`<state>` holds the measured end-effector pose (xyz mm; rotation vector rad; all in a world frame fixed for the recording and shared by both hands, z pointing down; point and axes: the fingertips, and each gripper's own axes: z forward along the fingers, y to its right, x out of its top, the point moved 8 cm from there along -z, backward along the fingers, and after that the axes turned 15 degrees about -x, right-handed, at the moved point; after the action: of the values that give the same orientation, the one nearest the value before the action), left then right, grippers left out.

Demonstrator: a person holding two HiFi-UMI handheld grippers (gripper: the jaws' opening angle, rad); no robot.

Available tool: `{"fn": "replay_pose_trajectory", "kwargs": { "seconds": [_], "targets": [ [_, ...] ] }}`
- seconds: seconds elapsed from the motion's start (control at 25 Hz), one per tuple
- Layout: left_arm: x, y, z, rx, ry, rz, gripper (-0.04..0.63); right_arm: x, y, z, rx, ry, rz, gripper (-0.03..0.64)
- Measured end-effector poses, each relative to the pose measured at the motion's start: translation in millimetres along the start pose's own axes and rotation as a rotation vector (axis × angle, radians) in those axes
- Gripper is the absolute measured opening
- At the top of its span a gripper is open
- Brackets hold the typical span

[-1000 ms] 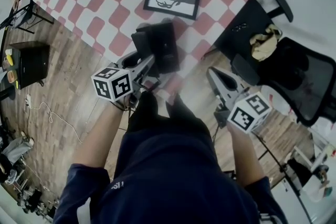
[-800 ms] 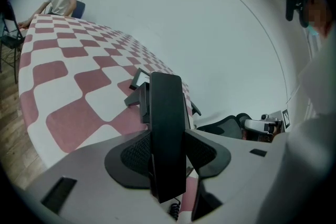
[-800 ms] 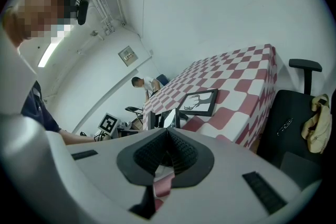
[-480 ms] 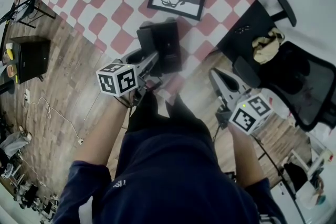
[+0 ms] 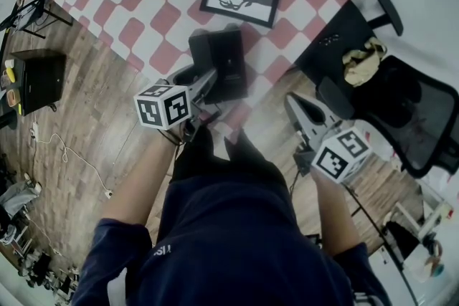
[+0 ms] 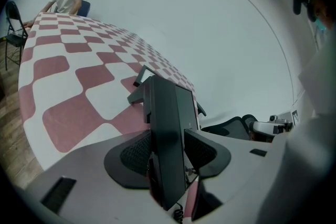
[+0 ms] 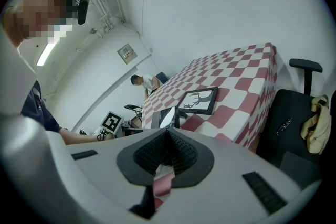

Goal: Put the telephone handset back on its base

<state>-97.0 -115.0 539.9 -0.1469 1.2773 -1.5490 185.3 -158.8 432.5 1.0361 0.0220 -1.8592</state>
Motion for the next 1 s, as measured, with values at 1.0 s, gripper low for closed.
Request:
{"fn": "replay_pose_trajectory", "kwargs": {
  "seconds": [1.0],
  "targets": [
    [32.0, 63.8, -87.7, -0.129, 0.014, 0.264, 0.190, 30.9, -77.3, -6.3, 0.006, 0.145, -0.046, 0.017]
  ]
}}
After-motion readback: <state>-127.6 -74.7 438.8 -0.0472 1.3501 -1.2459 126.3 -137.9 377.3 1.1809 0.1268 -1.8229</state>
